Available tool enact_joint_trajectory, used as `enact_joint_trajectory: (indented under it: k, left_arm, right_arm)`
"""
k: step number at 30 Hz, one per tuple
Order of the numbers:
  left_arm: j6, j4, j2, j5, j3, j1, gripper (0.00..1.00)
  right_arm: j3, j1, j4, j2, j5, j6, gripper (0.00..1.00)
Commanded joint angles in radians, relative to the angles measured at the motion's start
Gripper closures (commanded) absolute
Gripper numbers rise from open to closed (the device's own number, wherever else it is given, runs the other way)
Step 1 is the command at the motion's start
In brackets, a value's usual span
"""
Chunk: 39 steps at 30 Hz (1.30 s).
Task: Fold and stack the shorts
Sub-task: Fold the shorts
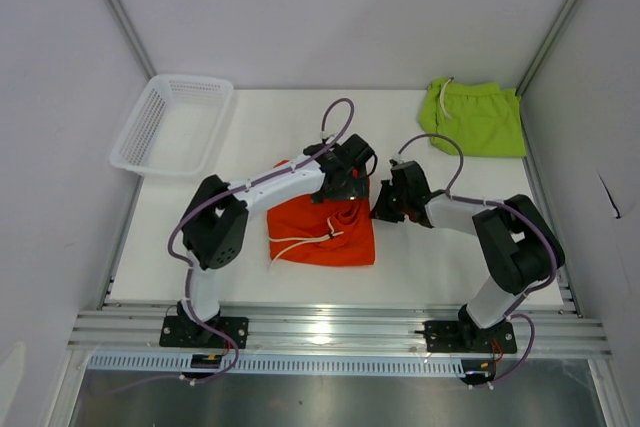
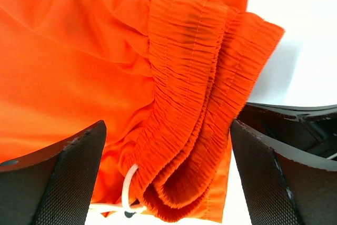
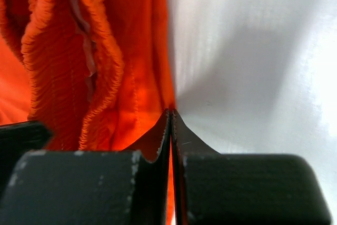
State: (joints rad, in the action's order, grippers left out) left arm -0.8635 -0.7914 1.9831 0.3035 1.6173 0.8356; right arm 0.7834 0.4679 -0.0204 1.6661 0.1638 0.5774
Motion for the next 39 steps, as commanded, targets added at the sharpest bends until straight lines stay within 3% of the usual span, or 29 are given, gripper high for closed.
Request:
enact_joint_trajectory:
  k: [1, 6, 15, 16, 18, 23, 31, 39]
  left_arm:
    - [0.023, 0.014, -0.108, 0.016, 0.021, 0.002, 0.01]
    - [0.095, -0.006, -0.269, 0.0, 0.023, -0.018, 0.01]
    - [0.187, 0.176, -0.541, -0.122, -0.241, -0.061, 0.01]
    - [0.182, 0.19, -0.549, -0.133, -0.31, -0.061, 0.01]
    - [0.17, 0.237, -0.541, -0.148, -0.345, -0.058, 0.01]
    - [0.147, 0.299, -0.483, -0.141, -0.416, -0.024, 0.01]
    - [0.124, 0.302, -0.348, -0.106, -0.344, 0.013, 0.01]
    - [0.118, 0.296, -0.259, -0.073, -0.284, 0.02, 0.01]
  right_arm:
    - [-0.032, -0.018, 0.031, -0.038, -0.02, -0.001, 1.0]
    - [-0.041, -0.047, 0.04, -0.095, -0.02, -0.005, 0.98]
    - [-0.09, -0.159, -0.088, -0.172, 0.201, 0.035, 0.57]
    - [-0.092, -0.181, -0.107, -0.172, 0.232, 0.044, 0.44]
    - [-0.11, -0.201, -0.171, -0.177, 0.305, 0.085, 0.31]
    - [-0.092, -0.218, -0.268, -0.126, 0.41, 0.148, 0.27]
    - [0.005, -0.21, -0.267, 0.009, 0.425, 0.176, 0.27]
    - [0.079, -0.192, -0.302, 0.132, 0.441, 0.208, 0.48]
